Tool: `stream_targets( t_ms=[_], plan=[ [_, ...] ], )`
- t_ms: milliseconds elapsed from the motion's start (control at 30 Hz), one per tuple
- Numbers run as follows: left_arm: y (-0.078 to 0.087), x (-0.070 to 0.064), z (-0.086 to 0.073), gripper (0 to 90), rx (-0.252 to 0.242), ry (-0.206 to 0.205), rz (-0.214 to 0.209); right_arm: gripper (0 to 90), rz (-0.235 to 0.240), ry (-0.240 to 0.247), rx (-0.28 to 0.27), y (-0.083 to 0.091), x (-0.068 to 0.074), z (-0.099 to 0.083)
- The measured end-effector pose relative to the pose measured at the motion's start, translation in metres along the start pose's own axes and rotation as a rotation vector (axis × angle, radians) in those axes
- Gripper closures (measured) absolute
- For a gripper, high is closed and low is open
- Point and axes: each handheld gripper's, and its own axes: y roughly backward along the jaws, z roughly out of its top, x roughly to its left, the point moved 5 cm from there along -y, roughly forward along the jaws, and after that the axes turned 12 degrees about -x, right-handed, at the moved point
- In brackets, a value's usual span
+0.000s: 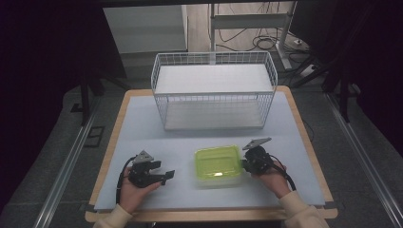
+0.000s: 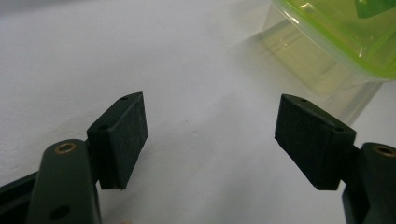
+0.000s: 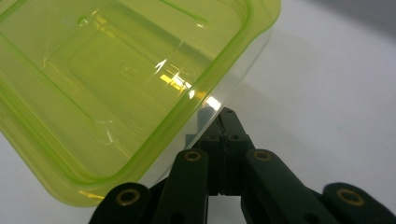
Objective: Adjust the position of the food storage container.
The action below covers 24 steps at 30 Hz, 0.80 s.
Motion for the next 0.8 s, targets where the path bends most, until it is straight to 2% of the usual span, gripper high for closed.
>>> stream_targets(
  t_ms=[100, 233, 467, 567, 633, 767, 800],
  plan=[
    [0.002, 0.002, 0.001, 25.1, -0.006, 0.011, 0.004, 90.0, 0.015, 0.024, 0.004, -0.004, 0.005, 0.001],
    [0.002, 0.004, 0.001, 25.1, -0.006, 0.018, 0.006, 90.0, 0.022, 0.023, 0.004, -0.006, 0.01, 0.002],
    [0.002, 0.003, 0.001, 25.2, -0.006, 0.017, 0.003, 90.0, 0.009, 0.033, -0.009, -0.004, 0.007, 0.003],
    [0.003, 0.005, 0.001, 25.2, -0.012, 0.023, 0.007, 90.0, -0.01, 0.021, -0.026, 0.004, 0.001, 0.002],
    [0.003, 0.005, 0.001, 25.2, -0.013, 0.026, 0.007, 90.0, -0.021, -0.004, -0.046, 0.012, -0.005, 0.002],
    [0.003, 0.005, 0.002, 25.2, -0.016, 0.03, 0.007, 90.0, -0.022, -0.029, -0.097, 0.031, -0.014, 0.0],
    [0.004, 0.005, 0.002, 25.2, -0.017, 0.031, 0.008, 90.0, -0.022, -0.029, -0.097, 0.031, -0.014, 0.0]
  ],
)
